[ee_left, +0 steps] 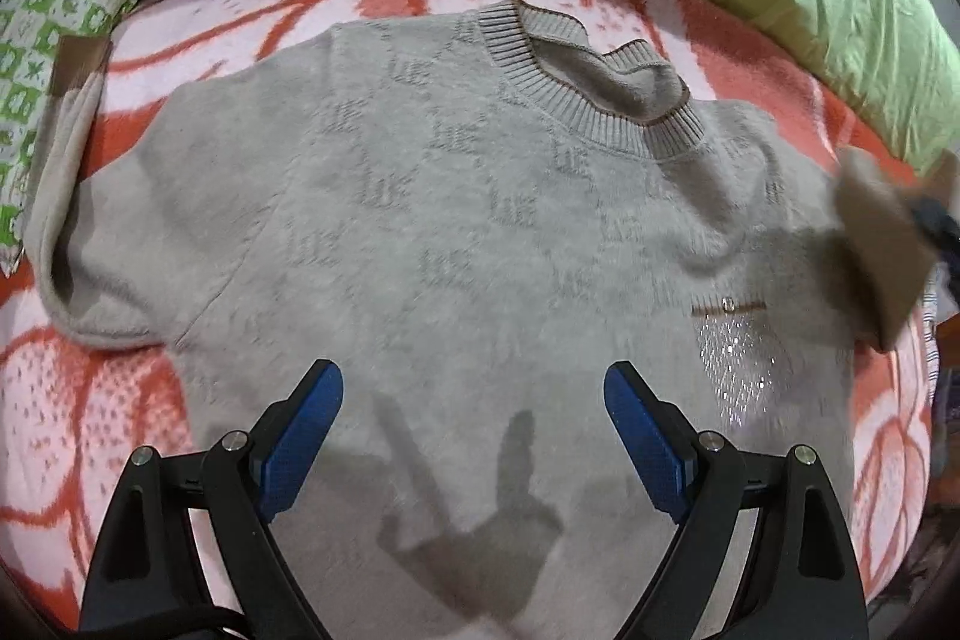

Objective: Fold small clothes
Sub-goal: 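Fold the held sleeve across the sweater body while the left gripper grasps the other cuff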

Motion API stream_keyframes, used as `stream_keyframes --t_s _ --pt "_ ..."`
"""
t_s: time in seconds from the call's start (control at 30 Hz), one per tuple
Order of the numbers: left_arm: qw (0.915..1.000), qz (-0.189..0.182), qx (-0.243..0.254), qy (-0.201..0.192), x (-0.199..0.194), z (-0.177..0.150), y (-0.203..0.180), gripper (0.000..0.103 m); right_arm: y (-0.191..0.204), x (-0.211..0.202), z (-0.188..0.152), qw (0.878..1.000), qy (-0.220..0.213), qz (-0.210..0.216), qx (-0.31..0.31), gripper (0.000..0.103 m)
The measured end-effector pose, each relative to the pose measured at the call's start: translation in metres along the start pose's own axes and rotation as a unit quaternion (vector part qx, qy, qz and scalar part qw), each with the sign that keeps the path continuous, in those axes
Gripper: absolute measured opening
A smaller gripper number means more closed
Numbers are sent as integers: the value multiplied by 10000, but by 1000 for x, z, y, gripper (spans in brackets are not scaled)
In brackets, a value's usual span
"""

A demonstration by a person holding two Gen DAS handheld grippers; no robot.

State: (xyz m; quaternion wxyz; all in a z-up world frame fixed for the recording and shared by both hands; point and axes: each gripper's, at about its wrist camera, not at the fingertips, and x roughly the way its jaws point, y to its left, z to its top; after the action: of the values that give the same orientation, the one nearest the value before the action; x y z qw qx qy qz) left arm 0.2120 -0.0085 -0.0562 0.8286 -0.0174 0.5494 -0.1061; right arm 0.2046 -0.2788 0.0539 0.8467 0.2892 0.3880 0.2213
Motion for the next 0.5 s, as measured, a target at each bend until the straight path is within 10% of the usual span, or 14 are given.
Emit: stream_keyframes --t_s 0.33,0.5 --pt "9997 -256 11 30 -11 -13 19 90 44 140 -36 9847 1538 745 -341 17" --pt "9994 -254 61 228 20 -2 7 90 23 124 -40 9794 1603 1200 262 60"
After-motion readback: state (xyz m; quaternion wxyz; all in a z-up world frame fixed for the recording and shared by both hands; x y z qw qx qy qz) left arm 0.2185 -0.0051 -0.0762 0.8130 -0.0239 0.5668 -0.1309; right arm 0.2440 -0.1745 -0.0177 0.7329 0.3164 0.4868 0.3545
